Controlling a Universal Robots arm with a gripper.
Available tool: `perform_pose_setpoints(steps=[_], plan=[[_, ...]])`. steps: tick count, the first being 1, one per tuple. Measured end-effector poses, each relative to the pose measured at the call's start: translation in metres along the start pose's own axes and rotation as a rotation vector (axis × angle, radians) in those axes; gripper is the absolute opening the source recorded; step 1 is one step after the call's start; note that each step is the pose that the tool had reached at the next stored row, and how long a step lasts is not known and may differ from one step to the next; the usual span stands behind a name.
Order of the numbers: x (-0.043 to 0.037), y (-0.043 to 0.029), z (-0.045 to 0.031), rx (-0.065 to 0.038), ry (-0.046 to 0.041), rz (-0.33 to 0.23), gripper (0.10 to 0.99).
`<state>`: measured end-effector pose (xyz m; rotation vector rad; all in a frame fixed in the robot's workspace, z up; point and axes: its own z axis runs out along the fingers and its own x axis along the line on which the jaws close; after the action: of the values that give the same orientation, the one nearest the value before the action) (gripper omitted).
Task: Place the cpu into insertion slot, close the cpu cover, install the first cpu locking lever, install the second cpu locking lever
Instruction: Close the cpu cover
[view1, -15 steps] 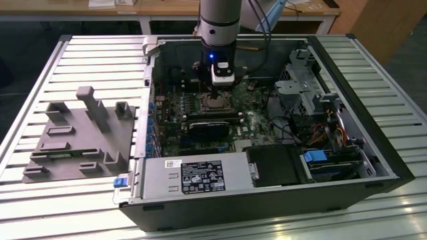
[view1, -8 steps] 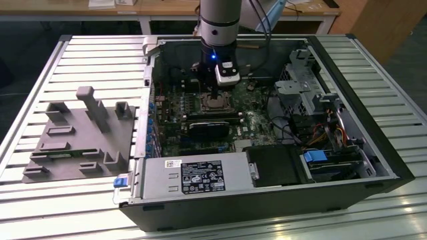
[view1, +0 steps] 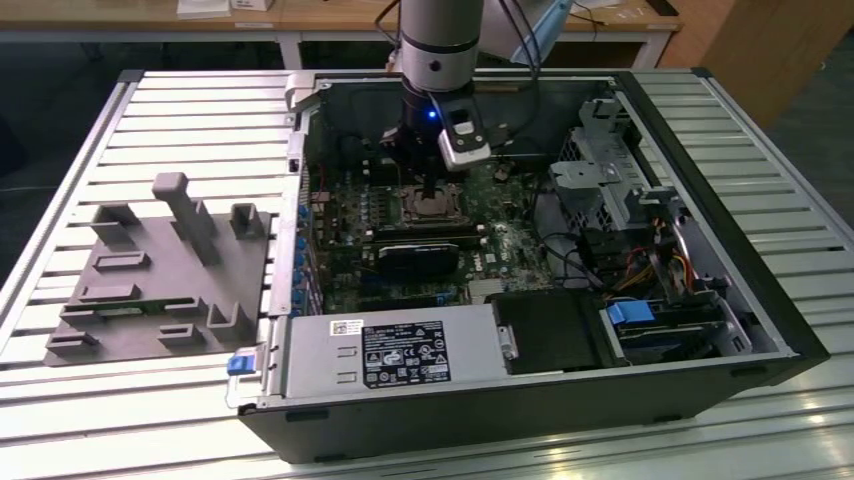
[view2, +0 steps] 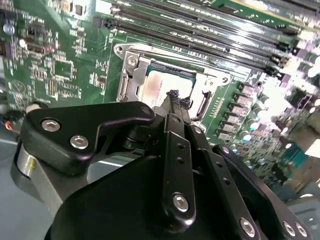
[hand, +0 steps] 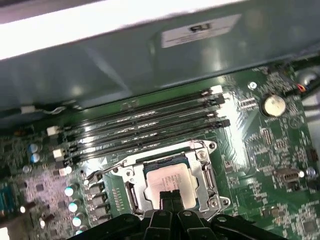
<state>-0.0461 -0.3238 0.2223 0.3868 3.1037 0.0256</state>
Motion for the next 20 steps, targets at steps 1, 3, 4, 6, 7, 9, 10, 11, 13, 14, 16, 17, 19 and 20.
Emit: perform_pose_setpoints(steps=[1, 3, 4, 6, 7, 9, 10, 11, 13, 14, 16, 17, 19, 20], plan=[[0.0000, 0.0000, 0.0000, 0.000, 0.0001, -0.017, 0.106], [0.0000, -0.0001, -0.0001, -0.001, -0.0015, -0.047, 0.106], [0.0000, -0.0002, -0.0001, -0.002, -0.0050, -0.056, 0.106], [0.0007, -0.0004, 0.0000, -0.005, -0.0172, -0.061, 0.106], [0.0011, -0.0005, 0.0000, -0.006, -0.0223, -0.061, 0.106], [0.0014, -0.0005, 0.0001, -0.006, -0.0244, -0.061, 0.106], [0.0014, -0.0005, 0.0000, -0.006, -0.0243, -0.061, 0.106], [0.0014, -0.0006, -0.0003, -0.005, -0.0243, -0.061, 0.106], [0.0014, -0.0005, -0.0024, -0.005, -0.0243, -0.061, 0.106], [0.0014, -0.0005, -0.0041, -0.006, -0.0244, -0.061, 0.106], [0.0013, -0.0004, -0.0088, -0.005, -0.0244, -0.061, 0.106], [0.0013, -0.0004, -0.0113, -0.006, -0.0244, -0.061, 0.106], [0.0012, -0.0003, -0.0159, -0.005, -0.0243, -0.061, 0.106], [0.0012, -0.0002, -0.0183, -0.006, -0.0243, -0.061, 0.106]])
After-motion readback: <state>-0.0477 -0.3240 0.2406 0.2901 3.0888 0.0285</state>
